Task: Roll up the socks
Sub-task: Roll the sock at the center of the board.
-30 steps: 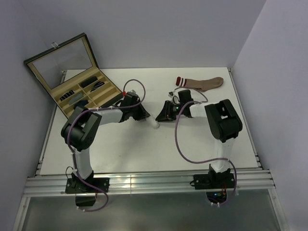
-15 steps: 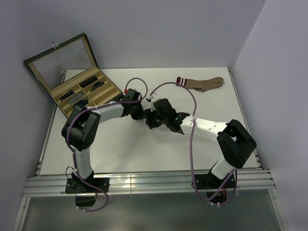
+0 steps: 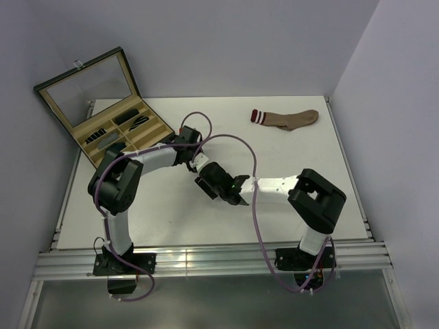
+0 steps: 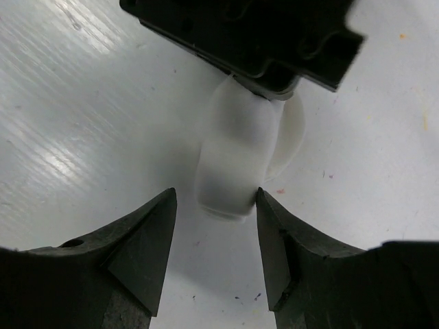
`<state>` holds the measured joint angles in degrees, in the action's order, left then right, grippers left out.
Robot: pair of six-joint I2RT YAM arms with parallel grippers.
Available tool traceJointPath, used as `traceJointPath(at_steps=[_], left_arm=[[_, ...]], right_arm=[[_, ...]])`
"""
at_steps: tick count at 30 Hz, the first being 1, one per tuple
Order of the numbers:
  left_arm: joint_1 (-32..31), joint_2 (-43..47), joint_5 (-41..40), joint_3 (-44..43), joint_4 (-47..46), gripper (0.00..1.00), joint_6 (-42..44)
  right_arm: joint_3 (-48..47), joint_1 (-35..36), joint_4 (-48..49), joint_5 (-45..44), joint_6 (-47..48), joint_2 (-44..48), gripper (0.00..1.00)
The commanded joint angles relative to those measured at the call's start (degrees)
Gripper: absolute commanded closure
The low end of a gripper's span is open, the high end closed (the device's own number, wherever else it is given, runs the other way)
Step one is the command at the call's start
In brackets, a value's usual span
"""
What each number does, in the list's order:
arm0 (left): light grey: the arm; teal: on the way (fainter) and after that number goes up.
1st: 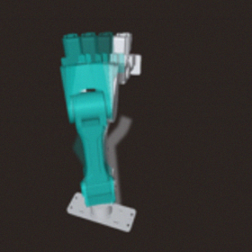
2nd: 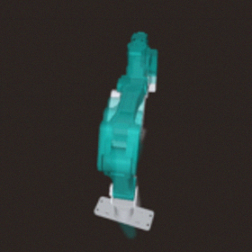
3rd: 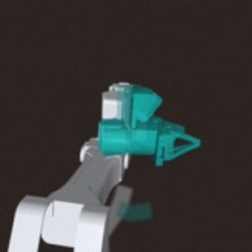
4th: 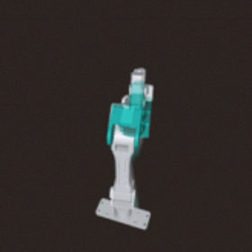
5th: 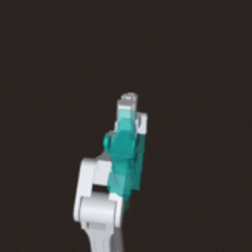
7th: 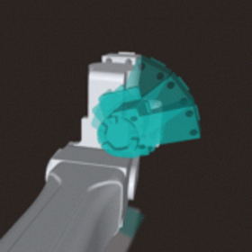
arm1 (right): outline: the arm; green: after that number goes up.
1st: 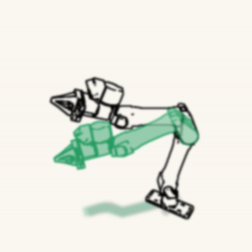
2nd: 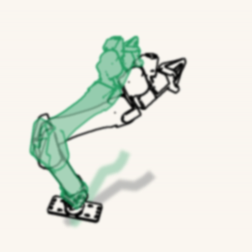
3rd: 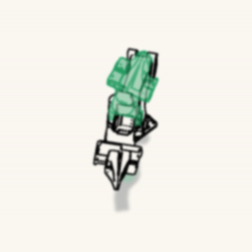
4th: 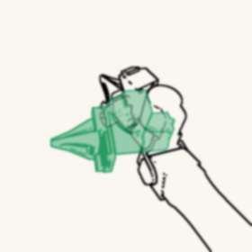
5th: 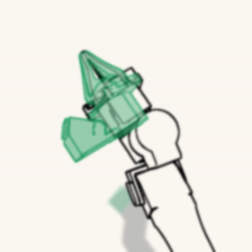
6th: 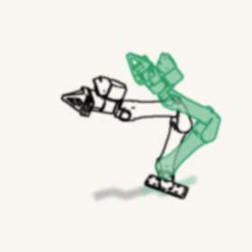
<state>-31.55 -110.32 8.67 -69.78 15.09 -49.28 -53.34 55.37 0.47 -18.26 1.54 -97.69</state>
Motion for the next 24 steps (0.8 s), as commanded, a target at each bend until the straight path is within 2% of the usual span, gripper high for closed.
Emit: traceJointPath(at_steps=[1,7,10,11,13,14,16,18,20,24], left_arm=[[-0.3,-2.5,0.0,0.2,9.1,0.91,3.4],[-0.3,-3.1,1.4,0.3,9.2,0.91,4.4],[-0.3,-2.8,3.1,0.9,8.3,0.9,4.8],[-0.3,-2.8,3.2,1.0,8.3,0.9,4.8],[-0.3,-2.6,3.1,1.0,8.2,0.88,5.0],[-0.3,-2.4,3.0,1.1,8.1,0.87,5.1],[-0.3,-1.9,2.6,1.3,7.8,0.8,5.4],[-0.3,-1.0,2.1,1.9,7.4,0.7,5.5],[-0.3,0.2,1.1,2.6,6.4,0.64,4.9],[-0.1,5.0,-0.5,5.7,2.7,0.37,3.0]], right_arm=[[-2.3,1.1,2.3,-6.3,2.7,-2.2,0.43],[-2.8,1.5,3.2,-8.3,3.4,-5.4,0.46],[-4.0,1.7,1.5,-9.3,3.4,-7.0,0.55],[-4.0,1.8,1.5,-8.4,3.3,-6.8,0.66],[-3.3,1.8,1.6,-7.1,2.9,-6.0,0.79],[-3.3,1.7,1.5,-6.4,2.5,-5.4,0.9],[-3.6,1.5,0.0,-3.5,1.9,-4.9,0.99],[-3.8,0.4,-1.2,0.6,0.2,-4.1,1.0],[-3.3,-0.9,-2.6,4.3,-1.4,-3.4,1.0],[-2.1,-6.9,-4.2,16.6,-5.8,-1.2,1.0]])
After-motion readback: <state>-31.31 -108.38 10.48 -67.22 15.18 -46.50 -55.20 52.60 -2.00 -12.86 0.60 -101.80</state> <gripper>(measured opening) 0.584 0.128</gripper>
